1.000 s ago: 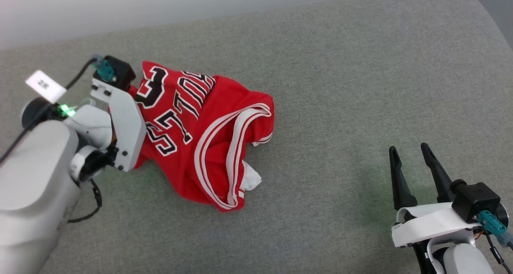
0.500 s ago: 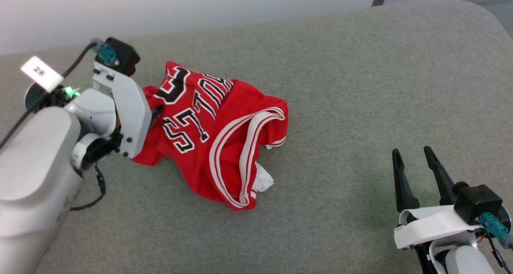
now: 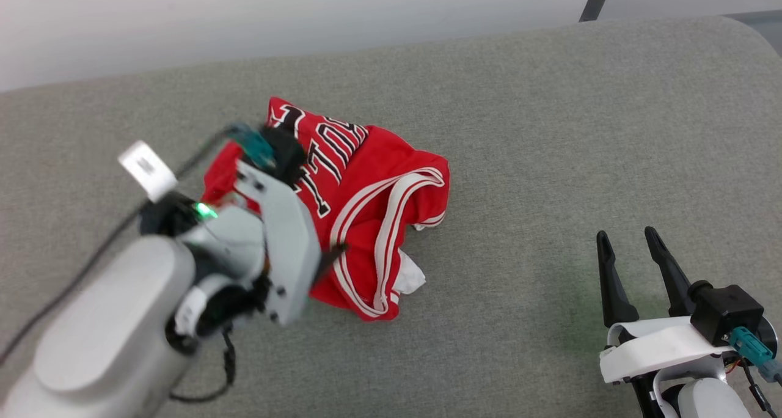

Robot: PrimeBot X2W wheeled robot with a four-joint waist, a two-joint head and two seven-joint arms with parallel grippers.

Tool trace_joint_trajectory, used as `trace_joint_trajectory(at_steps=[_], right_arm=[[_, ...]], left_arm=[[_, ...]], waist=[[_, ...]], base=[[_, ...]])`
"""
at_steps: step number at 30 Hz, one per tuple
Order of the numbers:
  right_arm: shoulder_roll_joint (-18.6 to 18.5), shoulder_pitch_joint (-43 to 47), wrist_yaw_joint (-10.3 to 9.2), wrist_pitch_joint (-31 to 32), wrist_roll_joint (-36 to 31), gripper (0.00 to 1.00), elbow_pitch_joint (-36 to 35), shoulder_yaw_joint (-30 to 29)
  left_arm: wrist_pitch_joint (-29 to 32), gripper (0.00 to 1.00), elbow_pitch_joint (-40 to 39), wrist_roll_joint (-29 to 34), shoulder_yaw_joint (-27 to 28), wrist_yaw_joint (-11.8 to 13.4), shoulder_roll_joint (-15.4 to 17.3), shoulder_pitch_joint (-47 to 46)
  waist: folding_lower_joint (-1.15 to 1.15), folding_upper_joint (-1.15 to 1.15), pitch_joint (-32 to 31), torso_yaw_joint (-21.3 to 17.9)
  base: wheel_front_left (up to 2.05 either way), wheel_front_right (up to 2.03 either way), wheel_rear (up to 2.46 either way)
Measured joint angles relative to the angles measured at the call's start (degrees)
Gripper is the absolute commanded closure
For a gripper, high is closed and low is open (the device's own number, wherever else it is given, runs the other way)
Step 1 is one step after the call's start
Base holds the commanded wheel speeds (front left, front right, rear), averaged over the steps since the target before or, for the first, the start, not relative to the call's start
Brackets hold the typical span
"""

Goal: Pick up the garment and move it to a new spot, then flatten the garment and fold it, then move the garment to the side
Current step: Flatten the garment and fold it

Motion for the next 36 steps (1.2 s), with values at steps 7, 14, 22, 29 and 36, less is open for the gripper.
trace_joint_trajectory(at_steps=[7,14,22,29,36], right_arm=[[0.0,-0.1,0.0,0.0,0.8,0.0,-0.1,0.6],[0.0,-0.5,0.0,0.0,1.4,0.0,-0.1,0.9],[0.0,-0.5,0.0,0.0,1.7,0.0,-0.1,1.1],[0.0,0.1,0.0,0.0,1.5,0.0,-0.2,0.8],[0.0,0.3,0.0,0.0,1.3,0.0,-0.2,0.8]], left_arm=[[2.0,0.0,-3.5,-0.4,-2.3,1.3,0.5,3.7],[0.5,0.0,-0.4,1.5,-3.8,1.0,0.8,5.1],[-2.1,0.59,7.0,3.5,-4.8,1.2,-0.4,5.6],[-1.2,1.0,9.1,2.1,-4.5,1.5,-1.1,5.2],[0.9,1.0,6.2,3.4,-3.5,1.0,2.3,0.9]], waist=[[0.0,0.0,0.7,-1.1],[0.0,0.0,1.5,-2.7],[0.0,0.0,1.7,-3.6],[0.0,0.0,1.4,-3.4],[0.0,0.0,0.8,-2.8]], base=[[0.0,0.0,0.0],[0.0,0.0,0.0],[0.0,0.0,0.0],[0.0,0.0,0.0],[0.0,0.0,0.0]])
